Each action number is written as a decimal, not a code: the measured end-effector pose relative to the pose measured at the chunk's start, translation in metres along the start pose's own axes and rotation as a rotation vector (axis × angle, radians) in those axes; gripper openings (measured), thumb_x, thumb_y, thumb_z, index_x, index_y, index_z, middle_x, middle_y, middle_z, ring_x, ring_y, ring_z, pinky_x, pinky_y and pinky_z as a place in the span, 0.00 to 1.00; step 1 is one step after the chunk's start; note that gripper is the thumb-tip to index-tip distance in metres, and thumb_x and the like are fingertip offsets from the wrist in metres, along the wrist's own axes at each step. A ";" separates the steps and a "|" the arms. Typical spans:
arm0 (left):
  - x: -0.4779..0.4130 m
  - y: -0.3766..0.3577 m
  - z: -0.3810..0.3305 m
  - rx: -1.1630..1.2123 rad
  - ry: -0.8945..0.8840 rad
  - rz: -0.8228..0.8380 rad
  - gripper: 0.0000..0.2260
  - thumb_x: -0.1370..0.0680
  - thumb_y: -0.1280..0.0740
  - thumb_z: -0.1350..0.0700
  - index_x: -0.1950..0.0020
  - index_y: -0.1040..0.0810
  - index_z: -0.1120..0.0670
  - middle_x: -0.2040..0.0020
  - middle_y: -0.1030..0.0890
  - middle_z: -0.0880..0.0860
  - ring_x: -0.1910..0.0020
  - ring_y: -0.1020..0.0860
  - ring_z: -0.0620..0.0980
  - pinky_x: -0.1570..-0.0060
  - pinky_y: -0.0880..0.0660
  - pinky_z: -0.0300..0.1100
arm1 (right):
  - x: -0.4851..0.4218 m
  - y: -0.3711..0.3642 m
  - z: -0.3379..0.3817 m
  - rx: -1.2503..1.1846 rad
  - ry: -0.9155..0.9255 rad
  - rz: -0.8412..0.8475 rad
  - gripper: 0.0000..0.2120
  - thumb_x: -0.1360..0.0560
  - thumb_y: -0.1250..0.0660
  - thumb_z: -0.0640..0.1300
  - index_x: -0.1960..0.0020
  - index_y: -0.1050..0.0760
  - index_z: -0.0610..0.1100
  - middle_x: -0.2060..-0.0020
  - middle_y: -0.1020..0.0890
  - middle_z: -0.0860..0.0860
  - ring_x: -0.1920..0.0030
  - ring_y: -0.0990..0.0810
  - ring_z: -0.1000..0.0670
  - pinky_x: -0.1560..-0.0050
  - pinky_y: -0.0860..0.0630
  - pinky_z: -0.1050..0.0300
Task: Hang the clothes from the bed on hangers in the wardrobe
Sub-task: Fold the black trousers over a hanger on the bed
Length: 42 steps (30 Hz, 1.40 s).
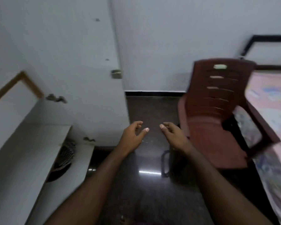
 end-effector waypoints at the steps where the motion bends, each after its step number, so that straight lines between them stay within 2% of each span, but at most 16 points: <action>1: 0.001 -0.028 -0.017 -0.026 -0.047 0.052 0.18 0.24 0.28 0.51 0.37 0.23 0.57 0.46 0.20 0.52 0.47 0.22 0.46 0.49 0.31 0.32 | 0.012 0.025 -0.021 -0.030 -0.038 -0.052 0.24 0.22 0.36 0.60 0.34 0.25 0.45 0.39 0.20 0.48 0.38 0.22 0.50 0.34 0.27 0.49; 4: 0.008 -0.129 -0.072 -0.106 -0.166 0.213 0.20 0.25 0.27 0.51 0.37 0.23 0.59 0.42 0.19 0.56 0.43 0.21 0.50 0.46 0.32 0.32 | 0.064 0.113 -0.098 -0.070 -0.152 -0.213 0.22 0.21 0.36 0.57 0.34 0.25 0.44 0.40 0.19 0.48 0.39 0.22 0.50 0.35 0.28 0.54; 8: 0.049 -0.275 -0.151 -0.129 -0.268 0.421 0.19 0.25 0.27 0.53 0.36 0.23 0.58 0.41 0.21 0.56 0.42 0.22 0.50 0.44 0.31 0.36 | 0.162 0.230 -0.210 -0.125 -0.323 -0.443 0.22 0.21 0.36 0.56 0.34 0.26 0.43 0.41 0.21 0.49 0.40 0.23 0.52 0.42 0.31 0.61; 12: 0.106 -0.395 -0.219 -0.162 -0.402 0.591 0.22 0.26 0.27 0.51 0.35 0.24 0.58 0.40 0.22 0.56 0.40 0.23 0.51 0.43 0.33 0.33 | 0.258 0.314 -0.292 -0.169 -0.474 -0.617 0.23 0.21 0.39 0.59 0.35 0.26 0.44 0.41 0.20 0.48 0.41 0.22 0.48 0.43 0.29 0.57; 15: 0.144 -0.463 -0.259 -0.177 -0.466 0.706 0.21 0.25 0.28 0.53 0.34 0.25 0.58 0.39 0.23 0.56 0.39 0.24 0.52 0.39 0.32 0.38 | 0.319 0.358 -0.332 -0.234 -0.543 -0.761 0.22 0.21 0.39 0.60 0.37 0.25 0.44 0.41 0.20 0.46 0.40 0.22 0.47 0.43 0.28 0.55; 17: 0.168 -0.503 -0.284 -0.183 -0.515 0.790 0.21 0.24 0.28 0.53 0.34 0.25 0.58 0.37 0.24 0.56 0.38 0.24 0.52 0.37 0.31 0.41 | 0.356 0.377 -0.357 -0.296 -0.592 -0.857 0.22 0.21 0.39 0.59 0.35 0.26 0.44 0.38 0.21 0.46 0.38 0.23 0.47 0.42 0.28 0.55; 20: 0.204 -0.556 -0.312 -0.202 -0.579 0.918 0.22 0.23 0.30 0.51 0.32 0.27 0.56 0.35 0.26 0.55 0.37 0.26 0.52 0.37 0.29 0.45 | 0.404 0.390 -0.390 -0.361 -0.664 -0.966 0.23 0.20 0.39 0.59 0.32 0.28 0.44 0.36 0.23 0.46 0.37 0.25 0.47 0.45 0.33 0.59; 22: 0.226 -0.592 -0.328 -0.224 -0.635 0.986 0.22 0.23 0.30 0.51 0.31 0.28 0.56 0.34 0.26 0.54 0.36 0.27 0.52 0.39 0.30 0.43 | 0.433 0.395 -0.411 -0.405 -0.726 -1.043 0.24 0.21 0.39 0.59 0.32 0.29 0.45 0.36 0.23 0.46 0.37 0.25 0.48 0.45 0.33 0.60; 25: 0.254 -0.642 -0.350 -0.221 -0.682 1.091 0.21 0.22 0.30 0.54 0.31 0.28 0.57 0.34 0.26 0.56 0.35 0.27 0.54 0.41 0.33 0.39 | 0.465 0.409 -0.434 -0.453 -0.797 -1.122 0.24 0.21 0.38 0.59 0.31 0.29 0.45 0.34 0.24 0.46 0.37 0.25 0.48 0.41 0.31 0.58; 29: 0.275 -0.703 -0.379 -0.153 -0.663 1.215 0.19 0.23 0.30 0.54 0.33 0.27 0.54 0.34 0.26 0.53 0.38 0.27 0.52 0.40 0.30 0.44 | 0.496 0.442 -0.459 -0.475 -0.878 -1.220 0.24 0.21 0.38 0.59 0.31 0.30 0.46 0.34 0.25 0.47 0.36 0.26 0.49 0.39 0.31 0.56; 33: 0.272 -0.762 -0.417 -0.112 -0.670 1.294 0.19 0.23 0.30 0.54 0.33 0.28 0.54 0.36 0.26 0.53 0.39 0.26 0.53 0.42 0.31 0.42 | 0.505 0.485 -0.481 -0.483 -0.935 -1.310 0.24 0.21 0.37 0.59 0.31 0.30 0.46 0.34 0.25 0.46 0.36 0.26 0.48 0.38 0.29 0.54; 36: 0.256 -0.793 -0.437 -0.116 -0.650 1.333 0.19 0.23 0.30 0.53 0.34 0.27 0.54 0.39 0.24 0.52 0.44 0.25 0.50 0.46 0.31 0.40 | 0.498 0.514 -0.494 -0.473 -0.986 -1.323 0.23 0.22 0.35 0.57 0.32 0.30 0.45 0.35 0.25 0.45 0.36 0.26 0.48 0.37 0.28 0.52; 42: 0.237 -0.854 -0.468 -0.168 -0.665 1.436 0.19 0.23 0.30 0.53 0.34 0.28 0.54 0.43 0.25 0.51 0.47 0.24 0.50 0.50 0.31 0.39 | 0.475 0.554 -0.520 -0.520 -1.019 -1.377 0.22 0.22 0.34 0.54 0.32 0.29 0.46 0.35 0.25 0.46 0.41 0.26 0.50 0.46 0.30 0.58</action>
Point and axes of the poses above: each hand's wrist, its own x-axis away from the middle knuckle, its own y-axis out of the back of the hand, z = x × y, the point moved 10 cm from there along -x, towards the middle knuckle
